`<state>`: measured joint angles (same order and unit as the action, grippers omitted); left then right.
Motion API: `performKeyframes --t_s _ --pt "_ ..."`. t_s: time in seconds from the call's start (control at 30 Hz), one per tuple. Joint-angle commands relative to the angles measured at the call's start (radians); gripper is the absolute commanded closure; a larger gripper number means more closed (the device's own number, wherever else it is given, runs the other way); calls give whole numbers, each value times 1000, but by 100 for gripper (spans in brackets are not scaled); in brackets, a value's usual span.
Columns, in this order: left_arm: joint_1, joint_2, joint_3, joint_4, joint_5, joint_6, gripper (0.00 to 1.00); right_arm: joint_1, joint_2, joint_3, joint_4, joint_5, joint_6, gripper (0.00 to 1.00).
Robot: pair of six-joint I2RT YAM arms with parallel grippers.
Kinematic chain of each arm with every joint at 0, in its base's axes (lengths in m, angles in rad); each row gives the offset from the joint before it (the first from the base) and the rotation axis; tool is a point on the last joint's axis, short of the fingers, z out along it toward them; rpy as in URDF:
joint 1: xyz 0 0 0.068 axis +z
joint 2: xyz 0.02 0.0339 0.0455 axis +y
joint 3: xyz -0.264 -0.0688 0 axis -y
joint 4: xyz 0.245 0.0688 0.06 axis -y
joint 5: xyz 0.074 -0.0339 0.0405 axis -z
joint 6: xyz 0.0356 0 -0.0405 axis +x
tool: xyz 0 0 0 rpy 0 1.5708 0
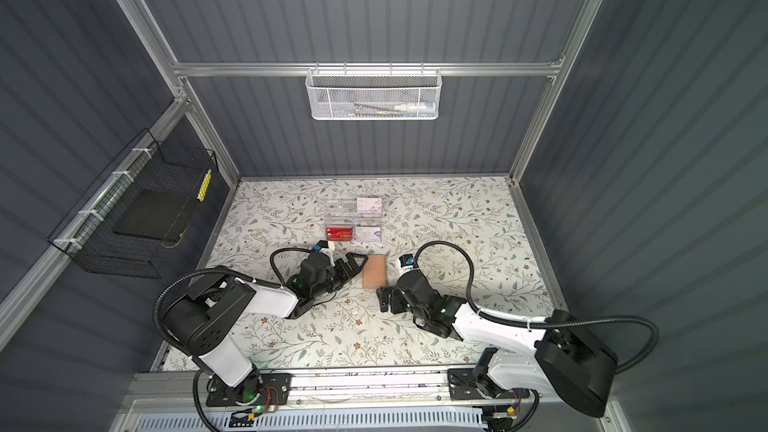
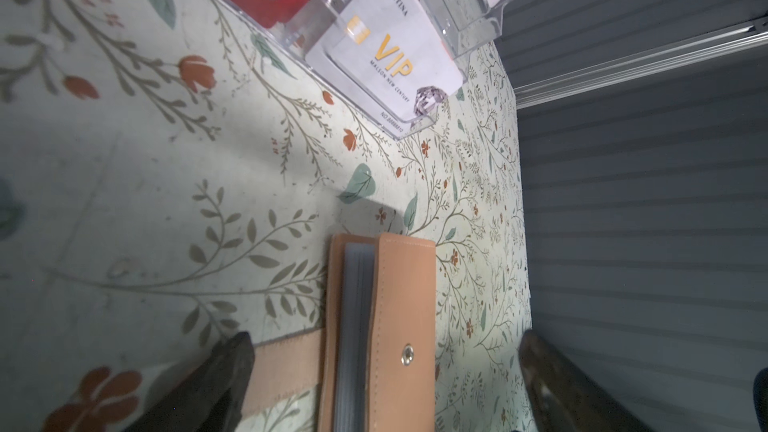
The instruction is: Take the credit cards out of the card holder
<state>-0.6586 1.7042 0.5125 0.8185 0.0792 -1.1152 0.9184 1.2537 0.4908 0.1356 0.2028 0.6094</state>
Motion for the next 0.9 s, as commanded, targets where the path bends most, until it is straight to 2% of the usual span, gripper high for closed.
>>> performKeyframes --t_s 0.0,0.17,0.43,0.87 --pt "18 52 -37 9 2 -39 0 37 77 59 25 135 -21 1" --pt "34 85 -58 67 30 -79 0 77 176 115 56 234 4 1" --pt "37 109 -73 89 40 -105 0 121 335 253 -22 321 19 1" --pt "51 162 -96 145 76 -148 0 139 473 339 -85 380 61 1"
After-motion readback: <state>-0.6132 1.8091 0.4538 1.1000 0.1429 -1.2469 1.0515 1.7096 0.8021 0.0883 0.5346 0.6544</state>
